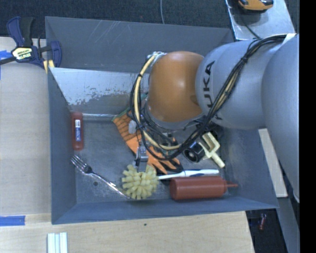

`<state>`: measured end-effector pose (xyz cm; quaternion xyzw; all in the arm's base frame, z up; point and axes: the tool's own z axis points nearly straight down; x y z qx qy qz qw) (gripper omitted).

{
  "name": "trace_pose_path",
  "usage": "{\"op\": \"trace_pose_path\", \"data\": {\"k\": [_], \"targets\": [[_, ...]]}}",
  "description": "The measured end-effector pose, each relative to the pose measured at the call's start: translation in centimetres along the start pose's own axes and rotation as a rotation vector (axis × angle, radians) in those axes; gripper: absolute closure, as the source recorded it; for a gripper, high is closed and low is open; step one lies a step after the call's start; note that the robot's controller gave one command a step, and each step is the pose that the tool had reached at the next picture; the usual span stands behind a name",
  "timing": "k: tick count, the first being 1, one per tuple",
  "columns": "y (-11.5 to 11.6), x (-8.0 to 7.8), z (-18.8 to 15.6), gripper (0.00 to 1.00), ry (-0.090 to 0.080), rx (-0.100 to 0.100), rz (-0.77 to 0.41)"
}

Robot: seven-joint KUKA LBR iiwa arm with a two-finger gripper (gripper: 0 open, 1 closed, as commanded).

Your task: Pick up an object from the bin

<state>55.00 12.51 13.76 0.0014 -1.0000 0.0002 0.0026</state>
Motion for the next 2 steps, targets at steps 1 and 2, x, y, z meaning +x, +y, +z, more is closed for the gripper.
{"op": "trace_pose_path", "data": {"k": [1, 2], "targets": [[-0.1, -0.2, -0.5, 0.0, -0.008, -0.001, 0.003], [-1.1, -0.3, -0.2, 0.0, -0.007, 0.0, -0.28]]}}
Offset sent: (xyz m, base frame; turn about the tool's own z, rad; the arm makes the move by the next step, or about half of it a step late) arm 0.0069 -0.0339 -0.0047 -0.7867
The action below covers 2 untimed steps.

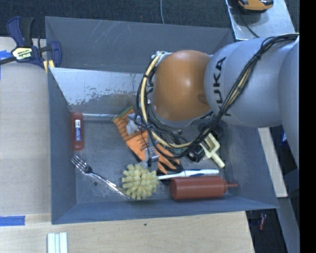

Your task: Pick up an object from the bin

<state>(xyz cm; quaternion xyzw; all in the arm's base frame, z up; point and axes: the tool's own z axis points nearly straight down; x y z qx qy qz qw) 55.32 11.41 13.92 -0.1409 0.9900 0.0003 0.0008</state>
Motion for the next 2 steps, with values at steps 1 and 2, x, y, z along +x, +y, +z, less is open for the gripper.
{"op": "trace_pose_path", "data": {"k": [1, 2], "targets": [[-3.8, 3.6, 3.8, 0.0, -0.007, 0.001, -0.278], [-5.5, 2.8, 3.5, 0.0, -0.006, 0.002, -0.383]]}}
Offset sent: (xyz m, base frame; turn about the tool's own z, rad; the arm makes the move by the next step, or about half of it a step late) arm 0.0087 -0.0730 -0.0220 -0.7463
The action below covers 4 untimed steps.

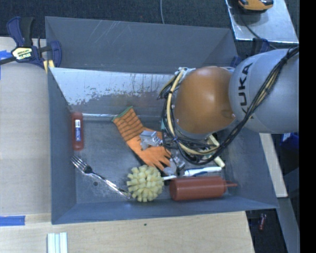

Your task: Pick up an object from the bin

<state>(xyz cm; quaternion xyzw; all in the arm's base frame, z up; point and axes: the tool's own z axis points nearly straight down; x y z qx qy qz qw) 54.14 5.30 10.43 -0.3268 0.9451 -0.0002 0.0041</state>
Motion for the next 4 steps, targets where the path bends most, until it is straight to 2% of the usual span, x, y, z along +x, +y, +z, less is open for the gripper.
{"op": "trace_pose_path", "data": {"k": [1, 2, 4], "targets": [[-0.2, 1.1, 2.4, 0.0, -0.002, -0.001, -0.413], [0.0, 2.8, 3.2, 1.0, -0.012, 0.007, -0.926], [-0.1, 2.8, 3.2, 1.0, -0.012, 0.006, -0.909]]}}
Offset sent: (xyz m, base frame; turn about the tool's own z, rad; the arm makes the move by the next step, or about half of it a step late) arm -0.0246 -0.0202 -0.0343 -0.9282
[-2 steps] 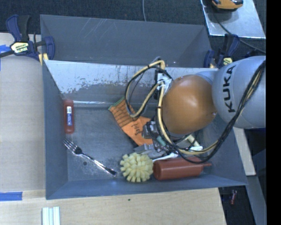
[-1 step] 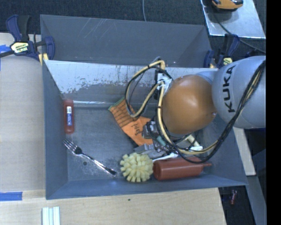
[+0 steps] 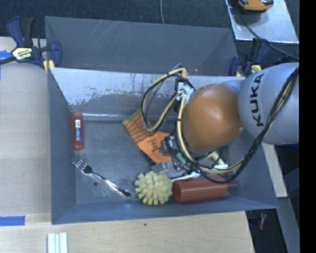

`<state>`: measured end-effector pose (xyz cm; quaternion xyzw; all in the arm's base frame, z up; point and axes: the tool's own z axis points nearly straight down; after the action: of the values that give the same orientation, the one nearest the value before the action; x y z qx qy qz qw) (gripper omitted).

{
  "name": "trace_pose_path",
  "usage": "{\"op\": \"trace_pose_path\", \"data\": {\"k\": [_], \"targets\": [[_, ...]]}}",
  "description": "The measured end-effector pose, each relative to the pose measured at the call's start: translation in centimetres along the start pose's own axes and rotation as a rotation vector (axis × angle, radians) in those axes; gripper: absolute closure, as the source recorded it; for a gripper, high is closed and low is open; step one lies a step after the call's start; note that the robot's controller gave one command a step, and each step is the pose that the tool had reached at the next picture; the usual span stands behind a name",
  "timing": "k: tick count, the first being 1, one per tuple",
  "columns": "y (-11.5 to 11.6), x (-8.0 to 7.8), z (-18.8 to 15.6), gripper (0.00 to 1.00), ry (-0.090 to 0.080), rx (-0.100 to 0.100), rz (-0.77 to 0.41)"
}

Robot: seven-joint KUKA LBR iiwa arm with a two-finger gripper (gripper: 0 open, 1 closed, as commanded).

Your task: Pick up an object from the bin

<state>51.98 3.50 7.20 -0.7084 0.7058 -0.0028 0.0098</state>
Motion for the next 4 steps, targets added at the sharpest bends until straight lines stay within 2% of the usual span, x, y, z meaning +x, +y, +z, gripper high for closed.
{"op": "trace_pose_path", "data": {"k": [2, 4], "targets": [[0.2, -0.2, 0.0, 1.0, -0.001, 0.003, 0.088], [0.7, -1.6, 0.0, 1.0, 0.001, 0.006, 0.152]]}}
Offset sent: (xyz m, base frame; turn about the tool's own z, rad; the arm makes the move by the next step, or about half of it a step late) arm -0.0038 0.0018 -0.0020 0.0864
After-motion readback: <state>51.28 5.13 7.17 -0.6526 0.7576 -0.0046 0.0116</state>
